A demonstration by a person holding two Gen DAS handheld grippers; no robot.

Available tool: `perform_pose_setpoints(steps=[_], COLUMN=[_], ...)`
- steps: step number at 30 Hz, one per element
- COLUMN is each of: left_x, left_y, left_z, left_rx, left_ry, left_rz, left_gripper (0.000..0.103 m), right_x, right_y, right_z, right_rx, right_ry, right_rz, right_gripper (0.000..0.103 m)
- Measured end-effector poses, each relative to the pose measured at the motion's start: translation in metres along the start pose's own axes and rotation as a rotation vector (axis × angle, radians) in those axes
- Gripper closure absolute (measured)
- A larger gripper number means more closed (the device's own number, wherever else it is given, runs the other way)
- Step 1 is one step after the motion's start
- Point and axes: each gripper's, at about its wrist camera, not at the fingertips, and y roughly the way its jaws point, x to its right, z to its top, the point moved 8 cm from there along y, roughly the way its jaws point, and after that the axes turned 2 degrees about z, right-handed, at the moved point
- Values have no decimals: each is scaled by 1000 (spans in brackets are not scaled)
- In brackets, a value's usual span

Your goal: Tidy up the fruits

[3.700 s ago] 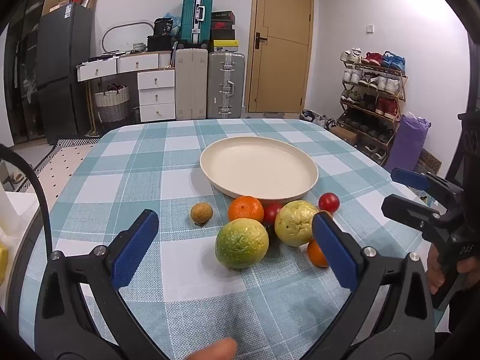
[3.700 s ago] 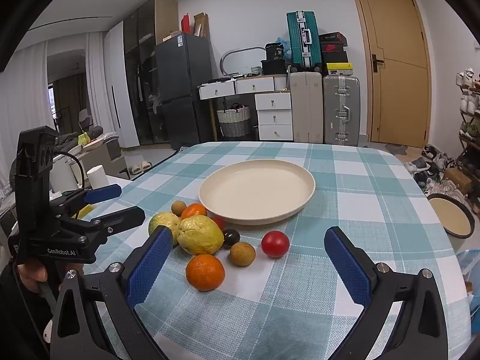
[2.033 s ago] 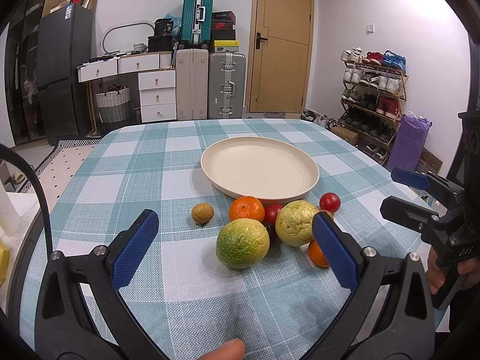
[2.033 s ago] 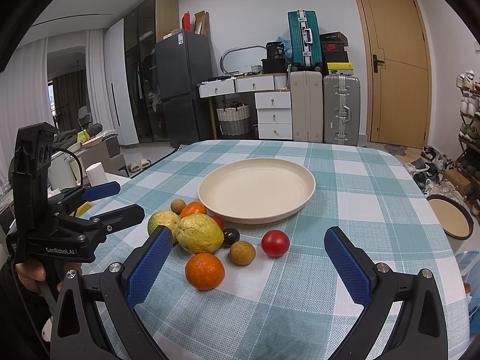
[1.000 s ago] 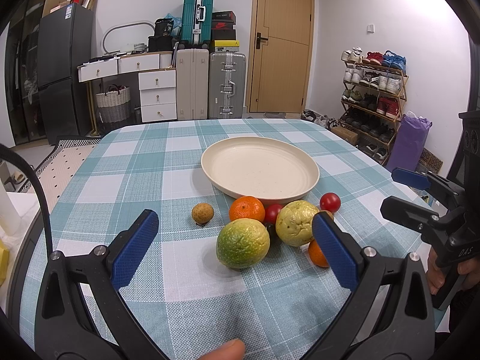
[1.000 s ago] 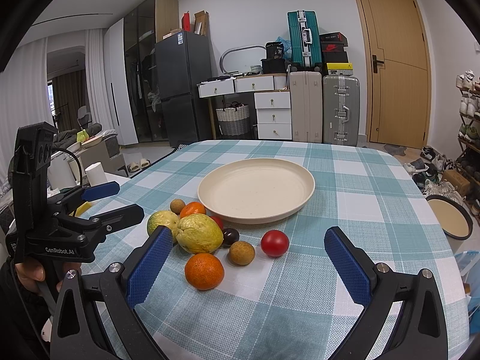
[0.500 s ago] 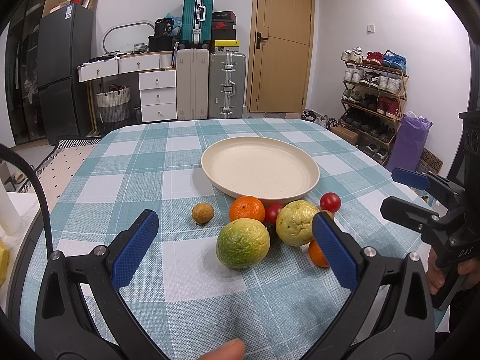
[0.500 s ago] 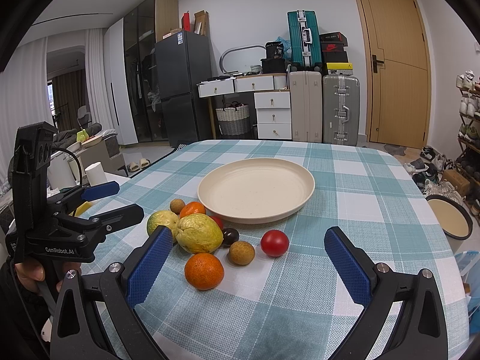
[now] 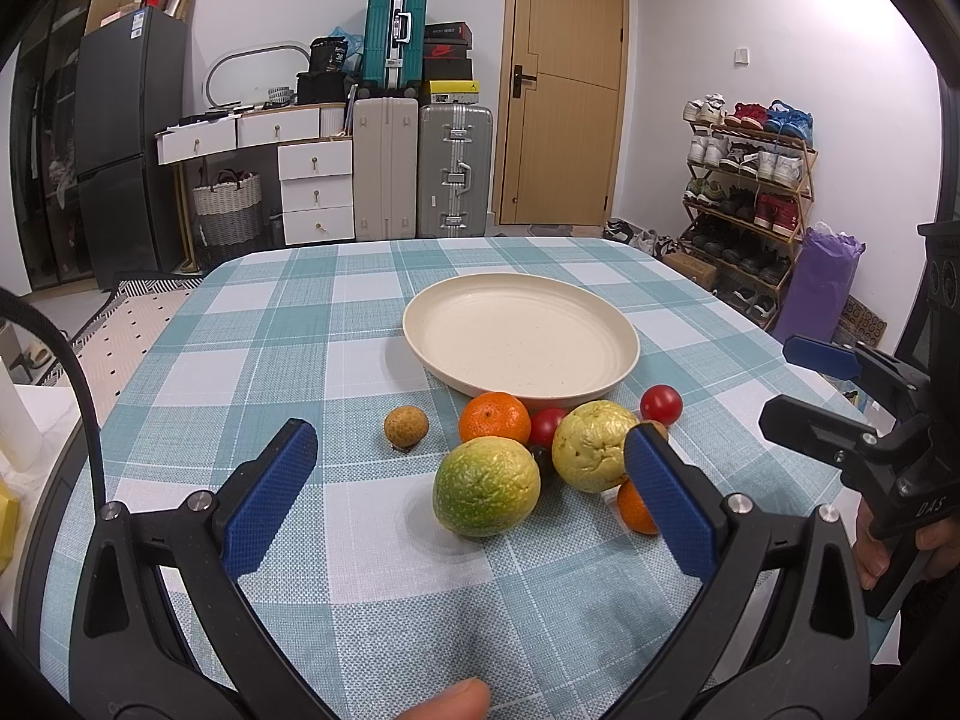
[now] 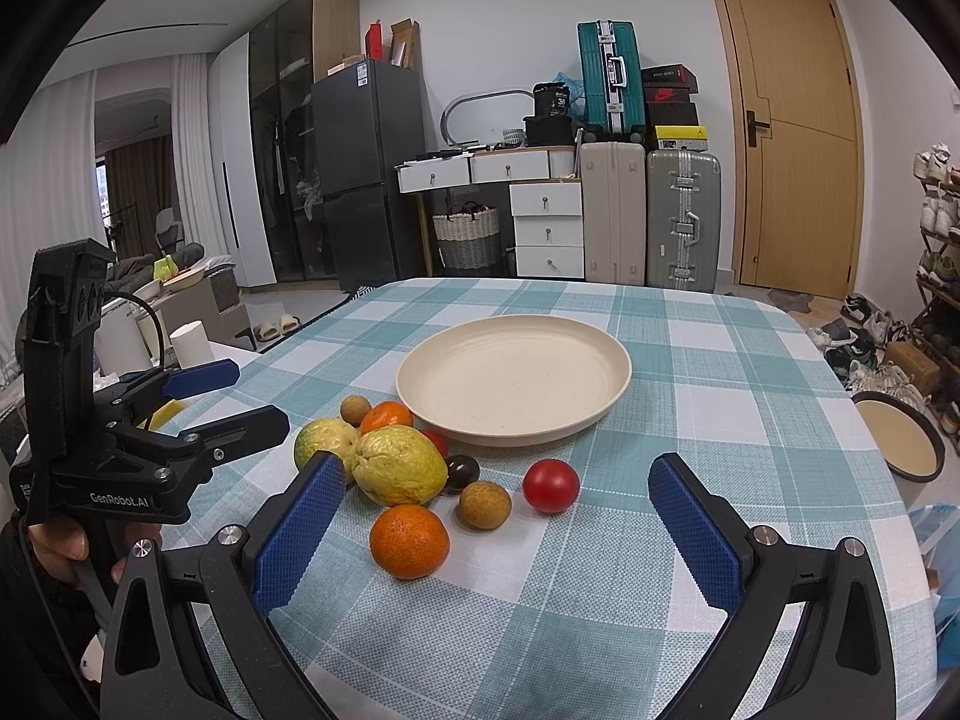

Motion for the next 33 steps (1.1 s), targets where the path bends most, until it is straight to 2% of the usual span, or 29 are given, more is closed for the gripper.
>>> perform_pose_setpoints(steps=[10, 13, 18, 21, 26, 33], left_x=[-2, -1, -4, -7, -11, -17], left_y=[4, 10, 12, 17, 24, 41], left_z=[-1, -2, -5, -8, -13, -20], left_rx=[-6, -12, -42, -75, -126, -210], left_ry=[-6, -5, 52, 60, 53, 36], left_rz=[13, 18, 46, 51, 46, 37], left_gripper=[1, 1, 1, 1, 1, 1], right_x=[8, 11, 21, 24, 19, -2], right_y=[6, 13, 24, 32, 38, 50], right_z=[-3, -5, -10, -14, -20, -31], right_rx=[-16, -50, -109, -159, -215, -293], right_ry=[23, 38, 80, 55, 78, 46], right_rz=[-23, -44, -37, -73, -17, 31], right_gripper=[0, 0, 0, 0, 0, 1])
